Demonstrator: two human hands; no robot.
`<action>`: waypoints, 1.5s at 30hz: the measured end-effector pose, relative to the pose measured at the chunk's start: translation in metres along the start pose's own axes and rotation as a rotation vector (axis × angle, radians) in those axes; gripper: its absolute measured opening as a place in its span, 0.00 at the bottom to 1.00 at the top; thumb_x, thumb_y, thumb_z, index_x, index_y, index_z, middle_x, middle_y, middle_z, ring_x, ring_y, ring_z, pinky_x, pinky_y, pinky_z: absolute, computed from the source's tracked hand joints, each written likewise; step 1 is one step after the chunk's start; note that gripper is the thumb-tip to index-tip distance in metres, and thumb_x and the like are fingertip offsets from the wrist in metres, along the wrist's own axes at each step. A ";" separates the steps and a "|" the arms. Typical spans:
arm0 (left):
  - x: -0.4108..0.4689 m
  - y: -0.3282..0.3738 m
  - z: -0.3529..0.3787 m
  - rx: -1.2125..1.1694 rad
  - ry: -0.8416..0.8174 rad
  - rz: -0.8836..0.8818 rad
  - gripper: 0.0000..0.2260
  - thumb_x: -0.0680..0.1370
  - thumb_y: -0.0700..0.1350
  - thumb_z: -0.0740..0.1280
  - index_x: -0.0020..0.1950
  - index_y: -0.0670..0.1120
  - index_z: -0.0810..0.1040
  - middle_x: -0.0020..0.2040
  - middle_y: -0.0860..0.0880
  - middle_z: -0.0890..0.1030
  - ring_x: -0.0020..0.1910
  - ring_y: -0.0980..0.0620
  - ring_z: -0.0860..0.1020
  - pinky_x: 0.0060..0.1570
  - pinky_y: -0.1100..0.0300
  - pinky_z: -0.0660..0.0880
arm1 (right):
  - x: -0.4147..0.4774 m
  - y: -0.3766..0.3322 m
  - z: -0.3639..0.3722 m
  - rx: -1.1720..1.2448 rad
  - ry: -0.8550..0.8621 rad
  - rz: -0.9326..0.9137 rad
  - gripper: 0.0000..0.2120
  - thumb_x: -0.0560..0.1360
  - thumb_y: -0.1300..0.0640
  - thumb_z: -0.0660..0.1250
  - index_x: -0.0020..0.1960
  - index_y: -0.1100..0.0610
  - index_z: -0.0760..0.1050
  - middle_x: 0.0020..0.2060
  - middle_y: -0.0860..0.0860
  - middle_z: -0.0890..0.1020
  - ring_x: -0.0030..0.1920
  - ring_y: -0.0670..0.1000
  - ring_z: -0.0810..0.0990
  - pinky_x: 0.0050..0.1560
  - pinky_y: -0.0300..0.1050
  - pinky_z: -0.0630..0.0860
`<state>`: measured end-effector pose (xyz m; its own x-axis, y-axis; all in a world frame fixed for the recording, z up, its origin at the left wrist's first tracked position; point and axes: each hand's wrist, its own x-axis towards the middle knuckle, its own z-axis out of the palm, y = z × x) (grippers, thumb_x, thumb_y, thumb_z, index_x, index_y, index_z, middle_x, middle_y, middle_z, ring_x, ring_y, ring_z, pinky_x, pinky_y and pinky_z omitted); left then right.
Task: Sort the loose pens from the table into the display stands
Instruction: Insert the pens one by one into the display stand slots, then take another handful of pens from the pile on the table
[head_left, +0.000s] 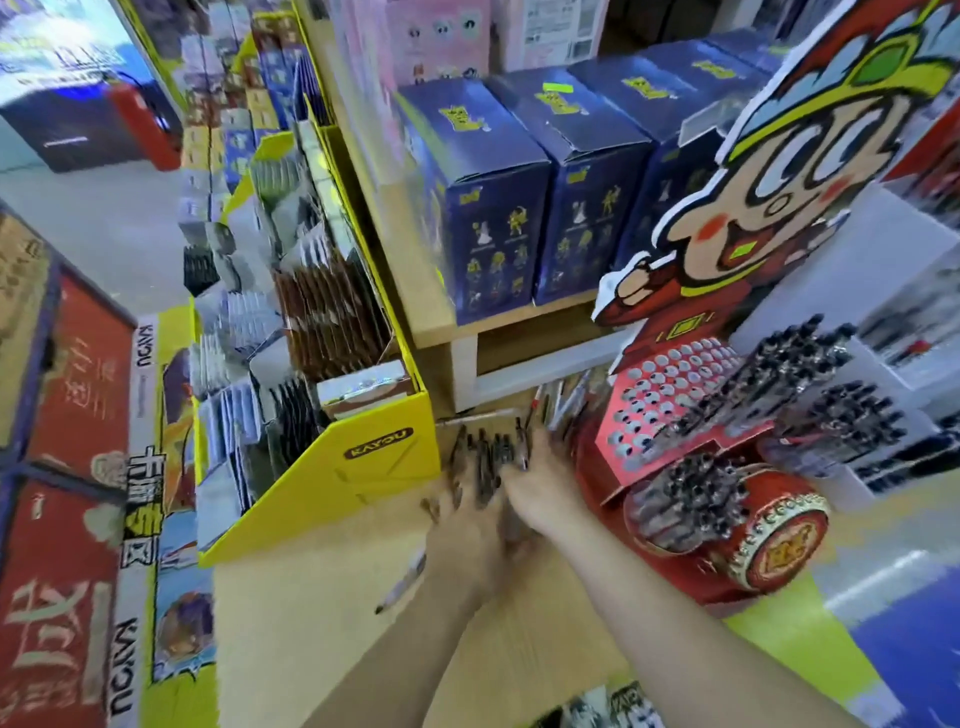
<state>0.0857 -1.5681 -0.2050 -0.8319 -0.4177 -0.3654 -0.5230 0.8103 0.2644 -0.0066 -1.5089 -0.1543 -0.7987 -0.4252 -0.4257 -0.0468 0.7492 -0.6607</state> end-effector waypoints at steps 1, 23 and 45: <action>0.001 0.002 0.006 -0.003 0.025 0.010 0.33 0.75 0.65 0.58 0.76 0.63 0.47 0.79 0.47 0.40 0.76 0.35 0.49 0.69 0.35 0.54 | 0.015 -0.003 0.004 -0.047 0.022 0.018 0.28 0.75 0.53 0.63 0.74 0.49 0.59 0.69 0.58 0.69 0.70 0.61 0.68 0.70 0.54 0.66; 0.004 -0.046 -0.004 -0.410 0.264 0.202 0.18 0.79 0.39 0.61 0.69 0.46 0.73 0.72 0.43 0.70 0.70 0.45 0.68 0.69 0.59 0.64 | -0.024 0.038 0.053 -0.486 -0.120 -0.249 0.32 0.79 0.44 0.39 0.80 0.56 0.45 0.79 0.55 0.42 0.79 0.53 0.37 0.77 0.50 0.37; -0.090 -0.093 0.006 -0.273 0.143 -0.252 0.08 0.73 0.41 0.67 0.52 0.47 0.79 0.40 0.51 0.76 0.41 0.45 0.77 0.36 0.57 0.64 | -0.058 0.061 0.043 -0.110 0.132 0.168 0.23 0.77 0.50 0.64 0.68 0.59 0.66 0.57 0.57 0.76 0.53 0.59 0.78 0.45 0.46 0.72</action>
<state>0.2099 -1.6034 -0.2021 -0.6785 -0.6581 -0.3265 -0.7282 0.5439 0.4169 0.0627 -1.4601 -0.1965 -0.8719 -0.2255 -0.4347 0.0338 0.8578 -0.5128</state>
